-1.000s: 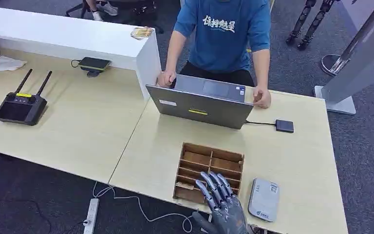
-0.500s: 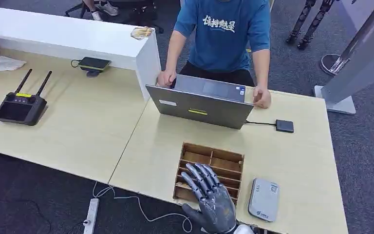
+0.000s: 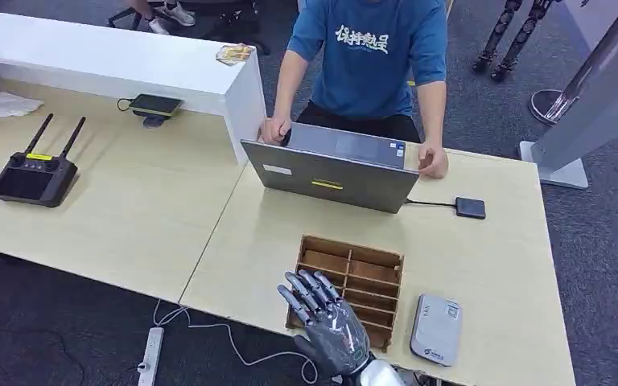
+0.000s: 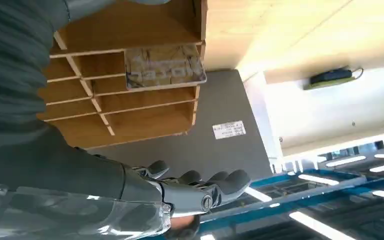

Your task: Pass the card to the sensor for recognition and then transmit it.

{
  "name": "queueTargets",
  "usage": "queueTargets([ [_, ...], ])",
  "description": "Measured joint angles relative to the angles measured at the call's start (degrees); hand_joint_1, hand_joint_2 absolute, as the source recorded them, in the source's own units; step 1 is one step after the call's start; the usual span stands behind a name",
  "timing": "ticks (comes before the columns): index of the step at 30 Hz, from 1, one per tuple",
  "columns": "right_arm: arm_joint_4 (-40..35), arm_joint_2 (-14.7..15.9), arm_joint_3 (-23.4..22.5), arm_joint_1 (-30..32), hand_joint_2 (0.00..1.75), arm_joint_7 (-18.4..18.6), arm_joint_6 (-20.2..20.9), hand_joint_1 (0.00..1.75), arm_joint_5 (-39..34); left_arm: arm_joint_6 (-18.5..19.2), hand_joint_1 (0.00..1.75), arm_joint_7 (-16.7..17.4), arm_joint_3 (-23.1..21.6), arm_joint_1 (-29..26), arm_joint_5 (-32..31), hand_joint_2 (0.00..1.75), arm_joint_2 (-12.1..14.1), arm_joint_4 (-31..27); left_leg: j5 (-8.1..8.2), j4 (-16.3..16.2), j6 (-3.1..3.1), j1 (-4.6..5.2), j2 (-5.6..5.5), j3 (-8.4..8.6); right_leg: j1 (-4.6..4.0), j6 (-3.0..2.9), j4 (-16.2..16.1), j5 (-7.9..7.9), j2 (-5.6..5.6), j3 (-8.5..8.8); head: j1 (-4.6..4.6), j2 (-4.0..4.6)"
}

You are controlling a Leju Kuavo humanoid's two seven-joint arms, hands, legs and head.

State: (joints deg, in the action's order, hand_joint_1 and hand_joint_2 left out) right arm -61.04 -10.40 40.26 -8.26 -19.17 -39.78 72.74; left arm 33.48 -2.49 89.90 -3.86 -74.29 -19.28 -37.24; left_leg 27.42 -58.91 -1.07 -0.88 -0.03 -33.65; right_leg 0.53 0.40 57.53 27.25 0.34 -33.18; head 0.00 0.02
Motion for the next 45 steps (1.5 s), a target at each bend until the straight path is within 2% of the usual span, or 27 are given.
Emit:
queueTargets([
  [7, 2.6, 0.0, 2.8, -1.6, 1.75, 4.6, 0.0, 0.0, -0.8, -0.4, 0.0, 0.4, 0.0, 0.0, 0.7, 0.0, 0.0, 0.0, 0.0, 0.0, 0.0, 0.0, 0.01, 0.0, 0.0, 0.0, 0.0, 0.0, 0.0, -0.01, 0.0, 0.0],
  [13, 3.6, 0.0, 4.2, -2.3, 1.75, 5.2, 0.0, 0.0, -0.9, -0.5, 0.0, 0.4, 0.0, 0.0, 0.9, 0.0, 0.0, 0.0, 0.0, 0.0, 0.0, 0.0, 0.01, 0.0, 0.0, 0.0, 0.0, 0.0, 0.0, -0.01, 0.0, 0.0],
  [19, 3.8, 1.3, 5.9, -2.1, 1.75, 7.9, -0.1, 0.0, -2.1, 0.5, 0.0, 0.4, 0.0, 0.0, 1.1, 0.0, 0.0, -0.1, 0.0, 0.0, 0.0, 0.0, -0.02, -0.01, 0.0, 0.0, 0.0, 0.0, 0.01, -0.02, -0.02, 0.0],
  [24, 3.8, 2.9, 8.0, -1.7, 1.75, 13.6, -0.1, 0.0, -3.0, 0.8, 0.0, 0.5, 0.0, -0.2, 1.5, 0.0, 0.0, -0.5, 0.01, 0.0, 0.0, 0.01, 0.01, -0.02, 0.0, 0.0, 0.0, 0.0, -0.01, -0.04, 0.0, 0.0],
  [28, 3.3, 3.9, 9.7, -1.6, 1.75, 15.4, -0.1, 0.0, -4.4, 0.8, 0.0, 0.6, 0.0, -0.2, 2.1, 0.0, 0.0, -0.6, 0.01, 0.0, 0.0, 0.0, 0.01, -0.01, 0.0, 0.0, 0.0, 0.0, 0.0, -0.04, 0.0, 0.0],
  [34, 0.4, 5.3, 11.0, -1.1, 1.75, 16.7, -0.1, 0.0, -5.0, 0.8, 0.0, 0.6, 0.0, -0.3, 2.3, 0.0, 0.0, -0.6, 0.01, 0.0, 0.0, 0.0, 0.01, -0.01, 0.0, 0.0, 0.0, 0.0, -0.01, -0.04, 0.0, 0.0],
  [45, -3.0, 6.7, 11.3, -0.1, 1.75, 15.9, -0.1, 0.0, -4.3, 0.6, 0.0, 0.8, 0.0, -0.3, 2.8, 0.0, 0.0, -0.6, 0.01, 0.0, 0.0, 0.0, 0.01, -0.01, 0.0, 0.0, 0.0, 0.0, 0.0, -0.04, 0.0, 0.0],
])
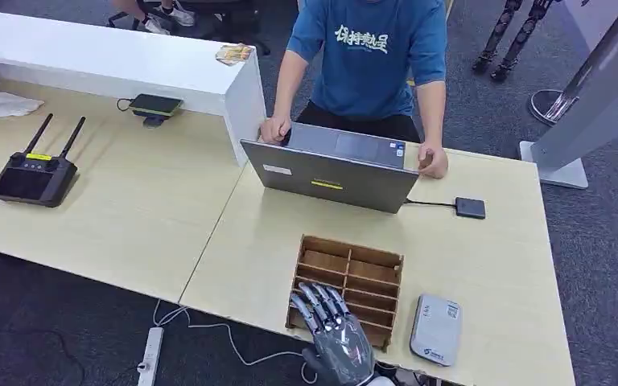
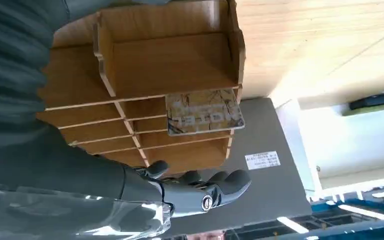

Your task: Pass the card to the sensor for recognition and then transmit it.

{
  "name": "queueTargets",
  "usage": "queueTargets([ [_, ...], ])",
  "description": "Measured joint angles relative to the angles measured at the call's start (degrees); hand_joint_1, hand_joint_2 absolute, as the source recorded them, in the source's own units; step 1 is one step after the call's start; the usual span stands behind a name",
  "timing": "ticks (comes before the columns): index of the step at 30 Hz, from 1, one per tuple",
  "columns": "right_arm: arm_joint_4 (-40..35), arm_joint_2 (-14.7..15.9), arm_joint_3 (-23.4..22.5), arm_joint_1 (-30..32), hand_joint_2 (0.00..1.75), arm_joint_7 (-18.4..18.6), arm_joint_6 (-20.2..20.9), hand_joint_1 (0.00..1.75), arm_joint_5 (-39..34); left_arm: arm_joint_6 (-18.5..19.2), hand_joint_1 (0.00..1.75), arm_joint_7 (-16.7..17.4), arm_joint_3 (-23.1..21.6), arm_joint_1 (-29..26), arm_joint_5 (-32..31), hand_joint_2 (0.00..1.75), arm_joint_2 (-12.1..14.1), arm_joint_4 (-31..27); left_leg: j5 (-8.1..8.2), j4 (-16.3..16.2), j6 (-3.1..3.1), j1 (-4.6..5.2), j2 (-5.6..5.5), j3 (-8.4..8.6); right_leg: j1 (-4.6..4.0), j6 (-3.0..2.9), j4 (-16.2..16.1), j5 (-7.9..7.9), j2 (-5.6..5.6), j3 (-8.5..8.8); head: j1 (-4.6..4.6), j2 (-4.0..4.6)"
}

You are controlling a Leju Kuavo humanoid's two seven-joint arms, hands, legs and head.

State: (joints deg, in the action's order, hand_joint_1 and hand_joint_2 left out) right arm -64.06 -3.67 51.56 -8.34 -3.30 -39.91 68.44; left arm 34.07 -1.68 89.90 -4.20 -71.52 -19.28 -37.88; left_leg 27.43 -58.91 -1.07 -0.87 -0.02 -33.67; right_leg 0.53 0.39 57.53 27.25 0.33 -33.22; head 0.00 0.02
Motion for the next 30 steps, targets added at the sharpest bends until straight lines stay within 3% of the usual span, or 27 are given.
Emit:
queueTargets([
  [6, -3.0, 0.5, -0.7, 0.9, 1.75, -2.3, 0.0, 0.0, 0.2, -0.3, 0.0, 0.1, 0.0, 0.0, 0.1, 0.0, 0.0, 0.0, 0.0, 0.0, 0.0, 0.0, 0.0, 0.0, 0.0, 0.0, 0.0, 0.0, 0.0, 0.0, 0.02, 0.0],
  [20, -4.1, 0.6, -1.5, 1.4, 1.75, -3.4, 0.0, 0.0, 0.6, -0.3, 0.0, 0.1, 0.0, 0.0, -0.6, 0.0, 0.0, 0.0, 0.0, 0.0, 0.0, 0.0, 0.0, 0.0, 0.0, 0.0, 0.0, 0.0, 0.0, 0.01, 0.0, 0.0],
  [30, -0.5, -2.4, -4.3, 0.3, 1.75, -6.5, 0.0, 0.0, 2.4, 0.6, 0.0, 0.1, 0.0, 0.0, -2.1, 0.0, 0.0, -0.2, -0.01, 0.0, -0.01, -0.01, 0.01, 0.01, -0.01, 0.0, 0.0, 0.0, -0.01, 0.01, 0.0, 0.0],
])
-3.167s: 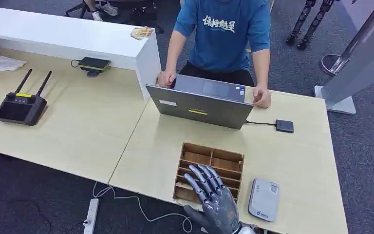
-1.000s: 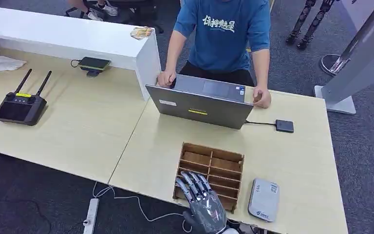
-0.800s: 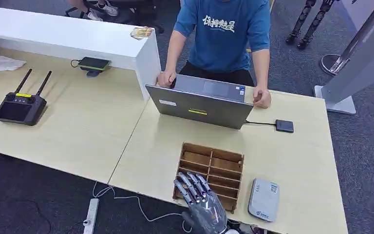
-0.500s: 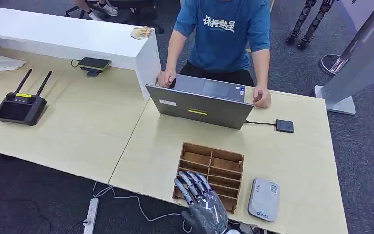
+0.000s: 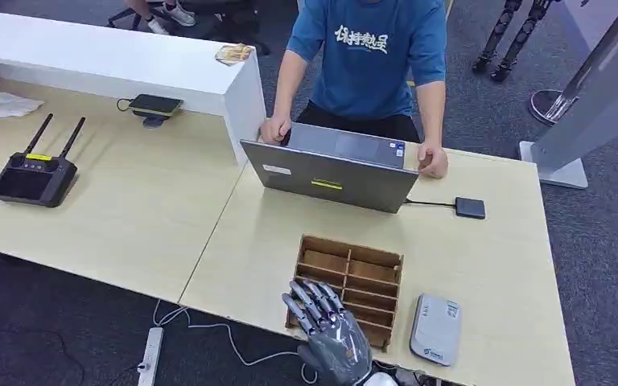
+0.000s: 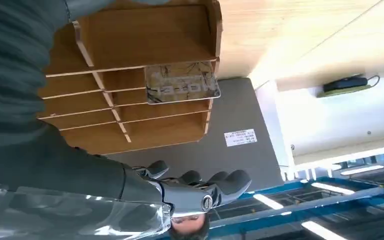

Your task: Pass the card to the sensor for recognition and then transmit it.

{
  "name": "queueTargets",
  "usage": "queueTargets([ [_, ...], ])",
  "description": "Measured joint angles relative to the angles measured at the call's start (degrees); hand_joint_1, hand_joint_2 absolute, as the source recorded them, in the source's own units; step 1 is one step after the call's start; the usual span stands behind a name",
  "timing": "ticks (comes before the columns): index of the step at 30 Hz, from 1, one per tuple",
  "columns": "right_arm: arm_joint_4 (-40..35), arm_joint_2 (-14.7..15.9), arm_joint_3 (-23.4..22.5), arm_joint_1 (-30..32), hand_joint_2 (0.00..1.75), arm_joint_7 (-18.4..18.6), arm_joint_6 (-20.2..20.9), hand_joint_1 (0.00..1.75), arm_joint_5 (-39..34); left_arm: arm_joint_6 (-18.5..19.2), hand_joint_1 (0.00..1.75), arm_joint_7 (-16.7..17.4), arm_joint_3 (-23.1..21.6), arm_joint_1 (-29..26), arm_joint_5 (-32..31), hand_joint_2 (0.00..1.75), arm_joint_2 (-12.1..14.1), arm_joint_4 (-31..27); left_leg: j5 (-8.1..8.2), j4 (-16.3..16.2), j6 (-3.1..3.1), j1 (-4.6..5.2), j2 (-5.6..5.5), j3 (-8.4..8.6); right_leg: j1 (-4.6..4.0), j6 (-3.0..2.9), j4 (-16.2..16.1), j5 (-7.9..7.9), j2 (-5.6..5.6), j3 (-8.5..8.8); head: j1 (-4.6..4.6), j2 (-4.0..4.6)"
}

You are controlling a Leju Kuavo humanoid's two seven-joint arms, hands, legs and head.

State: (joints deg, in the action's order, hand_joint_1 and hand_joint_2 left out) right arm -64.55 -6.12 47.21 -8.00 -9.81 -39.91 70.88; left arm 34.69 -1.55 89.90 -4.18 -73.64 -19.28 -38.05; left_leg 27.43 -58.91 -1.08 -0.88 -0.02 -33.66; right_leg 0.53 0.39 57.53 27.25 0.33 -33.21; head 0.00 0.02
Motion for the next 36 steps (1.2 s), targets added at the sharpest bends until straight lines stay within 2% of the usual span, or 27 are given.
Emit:
queueTargets([
  [8, 2.0, -1.4, -0.8, -1.0, 1.75, -0.1, 0.0, 0.0, 0.0, 0.2, 0.0, 0.0, 0.0, 0.0, -0.4, 0.0, 0.0, -0.3, 0.0, 0.0, 0.0, 0.0, 0.0, 0.0, 0.0, 0.0, 0.0, 0.0, 0.0, 0.01, 0.0, 0.0],
  [36, 3.6, -2.0, -1.5, -1.3, 1.75, 0.1, 0.0, 0.0, 0.5, 0.3, 0.0, 0.0, 0.0, 0.0, -0.6, 0.0, 0.0, -0.6, 0.0, 0.0, 0.0, 0.0, 0.0, 0.0, 0.0, 0.0, 0.0, 0.0, 0.0, 0.01, 0.0, 0.0],
])
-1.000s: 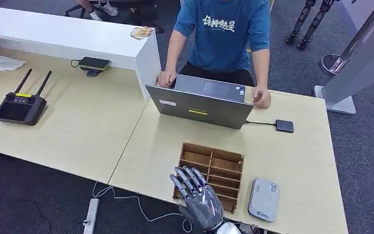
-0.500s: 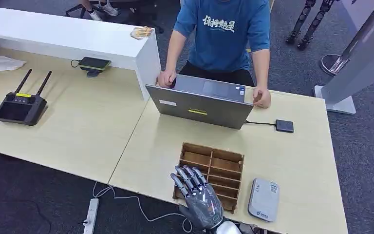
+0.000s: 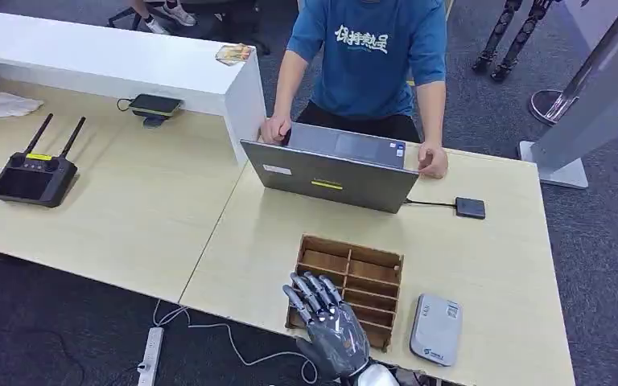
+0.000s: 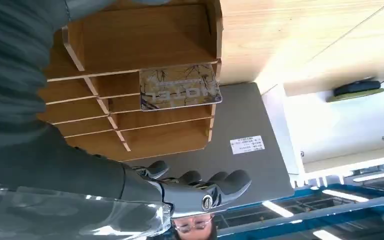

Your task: Pass the card to the sensor for recognition and then transmit it.

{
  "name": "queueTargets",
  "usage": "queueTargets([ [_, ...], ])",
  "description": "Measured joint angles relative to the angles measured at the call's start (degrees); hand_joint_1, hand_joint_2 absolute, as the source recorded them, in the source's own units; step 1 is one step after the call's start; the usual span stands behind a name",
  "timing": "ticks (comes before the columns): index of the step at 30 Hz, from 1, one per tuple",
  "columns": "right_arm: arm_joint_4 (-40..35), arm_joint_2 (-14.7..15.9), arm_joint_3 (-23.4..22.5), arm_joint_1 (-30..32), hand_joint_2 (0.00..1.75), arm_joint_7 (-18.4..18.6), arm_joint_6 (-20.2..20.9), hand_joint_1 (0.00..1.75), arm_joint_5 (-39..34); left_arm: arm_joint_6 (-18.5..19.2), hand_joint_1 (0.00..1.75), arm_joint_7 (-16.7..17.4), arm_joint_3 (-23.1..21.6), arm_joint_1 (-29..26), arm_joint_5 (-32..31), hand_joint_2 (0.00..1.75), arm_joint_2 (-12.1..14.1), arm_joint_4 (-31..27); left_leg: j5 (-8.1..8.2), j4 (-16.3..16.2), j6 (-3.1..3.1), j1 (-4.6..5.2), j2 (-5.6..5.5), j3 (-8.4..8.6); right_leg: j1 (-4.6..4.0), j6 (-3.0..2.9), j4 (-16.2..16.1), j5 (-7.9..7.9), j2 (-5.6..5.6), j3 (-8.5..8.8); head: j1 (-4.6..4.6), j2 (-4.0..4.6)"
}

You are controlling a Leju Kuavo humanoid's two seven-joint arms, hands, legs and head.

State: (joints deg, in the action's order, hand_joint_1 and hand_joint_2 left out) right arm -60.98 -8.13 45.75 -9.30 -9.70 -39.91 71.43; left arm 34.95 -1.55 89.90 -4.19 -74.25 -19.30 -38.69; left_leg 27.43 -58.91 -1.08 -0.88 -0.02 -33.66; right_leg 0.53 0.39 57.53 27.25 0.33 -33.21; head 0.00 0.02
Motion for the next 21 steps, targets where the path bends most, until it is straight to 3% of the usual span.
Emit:
queueTargets([
  [10, 0.3, -0.5, 0.0, -0.7, 1.75, 1.3, 0.0, 0.0, 0.0, -0.1, 0.0, 0.0, 0.0, 0.0, 0.3, 0.0, 0.0, 0.0, 0.0, 0.0, 0.0, 0.0, 0.0, 0.0, 0.0, 0.0, 0.0, 0.0, 0.0, 0.0, 0.0, 0.0],
  [13, -0.3, 0.0, 1.7, -1.5, 1.75, 5.2, 0.7, 0.0, -1.9, -0.3, 0.0, 0.0, 0.0, 0.0, 1.1, 0.0, 0.0, 0.0, 0.0, 0.0, 0.0, 0.0, 0.0, -0.01, 0.0, 0.0, 0.0, 0.0, 0.0, 0.0, 0.0, 0.0],
  [16, 0.0, 0.5, 4.4, -3.3, 1.75, 11.0, 4.1, 0.0, -0.9, -0.4, 0.0, 0.2, 0.0, 0.0, 1.1, 0.0, 0.0, 0.0, 0.0, 0.0, 0.0, 0.0, 0.0, 0.0, 0.0, 0.0, 0.0, 0.0, 0.0, 0.0, 0.0, 0.0],
  [21, 1.3, 0.9, 7.4, -5.1, 1.75, 12.0, 3.7, 0.0, -3.0, -0.5, 0.0, 0.2, 0.0, 0.0, 1.4, 0.0, 0.0, 0.0, 0.0, 0.0, 0.0, 0.0, 0.0, 0.01, 0.0, -0.01, 0.0, -0.01, 0.0, 0.0, 0.02, 0.0],
])
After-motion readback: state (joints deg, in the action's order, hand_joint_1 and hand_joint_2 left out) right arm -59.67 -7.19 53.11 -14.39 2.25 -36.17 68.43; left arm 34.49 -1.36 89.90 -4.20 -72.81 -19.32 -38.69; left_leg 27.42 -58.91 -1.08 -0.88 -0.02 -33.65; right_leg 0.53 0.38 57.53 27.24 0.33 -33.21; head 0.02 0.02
